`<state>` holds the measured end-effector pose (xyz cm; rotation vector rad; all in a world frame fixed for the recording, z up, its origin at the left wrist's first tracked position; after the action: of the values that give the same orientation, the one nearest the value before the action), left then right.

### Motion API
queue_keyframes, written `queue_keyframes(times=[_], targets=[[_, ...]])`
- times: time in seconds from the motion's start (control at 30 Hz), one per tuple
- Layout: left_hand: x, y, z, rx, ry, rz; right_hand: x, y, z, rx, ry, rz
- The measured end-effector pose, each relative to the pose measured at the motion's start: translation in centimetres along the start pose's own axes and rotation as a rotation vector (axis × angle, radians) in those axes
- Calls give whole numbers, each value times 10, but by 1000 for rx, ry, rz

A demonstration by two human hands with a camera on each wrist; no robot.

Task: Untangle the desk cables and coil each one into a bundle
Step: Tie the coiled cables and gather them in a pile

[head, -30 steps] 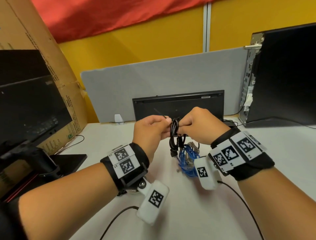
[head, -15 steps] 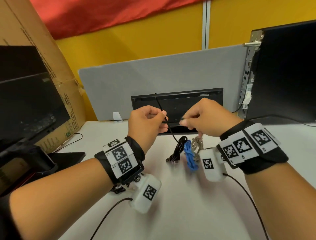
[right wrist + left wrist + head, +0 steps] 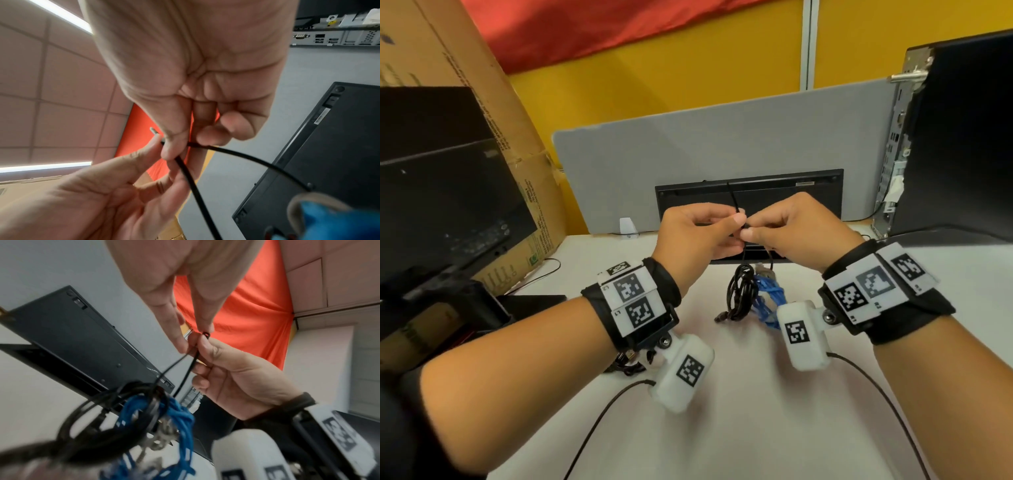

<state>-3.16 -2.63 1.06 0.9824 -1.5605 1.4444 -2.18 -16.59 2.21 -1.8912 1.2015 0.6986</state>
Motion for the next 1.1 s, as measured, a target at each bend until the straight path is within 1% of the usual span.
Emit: queue_keyframes(times=[0.03, 0.1, 0.2, 0.3, 0.33, 0.37, 0.4, 0.43, 0.47, 0.5, 0.53, 0.6, 0.67, 0.73, 0.93, 1.0, 1.1], targets=[[-3, -2, -1, -56, -45, -15, 0, 0, 0, 2, 13, 1], [-13, -5, -6, -183, -244, -73, 1, 0, 0, 9, 52, 13], [-39, -8, -24, -364, -628, -179, 0, 1, 1, 5, 69, 12], [-63, -5, -40, -561, -1068, -206, 0, 1, 4, -17, 79, 2], [-70, -2, -47, -612, -1218, -240, -1, 1, 6, -28, 89, -5], [-78, 1, -55, -658, -1330, -312, -1, 1, 8, -39, 98, -10], [-86, 5, -63, -699, -1379, -413, -1, 1, 9, -47, 104, -13], [-93, 11, -69, -731, -1373, -518, -1, 1, 10, -53, 105, -15], [-98, 16, -72, -752, -1347, -595, -1, 0, 10, -56, 104, -17], [-101, 20, -72, -773, -1330, -635, 0, 0, 10, -58, 104, -17], [-103, 22, -71, -802, -1337, -641, 0, 0, 9, -60, 104, -17], [-103, 25, -67, -841, -1389, -594, 2, -1, 10, -66, 112, -12], [-102, 24, -65, -822, -1408, -552, 4, -2, 10, -67, 122, 5], [-98, 21, -67, -767, -1365, -542, 5, -2, 10, -68, 118, 19], [-82, 0, -73, -475, -1159, -457, 10, -4, 12, -89, 114, 72], [-78, -4, -73, -413, -1180, -406, 10, -3, 13, -103, 117, 80], [-71, -7, -67, -391, -1323, -231, 8, -2, 13, -110, 125, 81]])
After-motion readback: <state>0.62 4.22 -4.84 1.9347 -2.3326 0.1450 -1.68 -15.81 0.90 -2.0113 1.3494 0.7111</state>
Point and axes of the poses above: each hand's wrist, its own y-axis away from the middle knuckle, its own z-axis out of the palm, x = y × z, the point moved 8 cm from there along -y, towards the middle knuckle, and after that the axes turned 6 degrees about z, right-handed, at the moved point
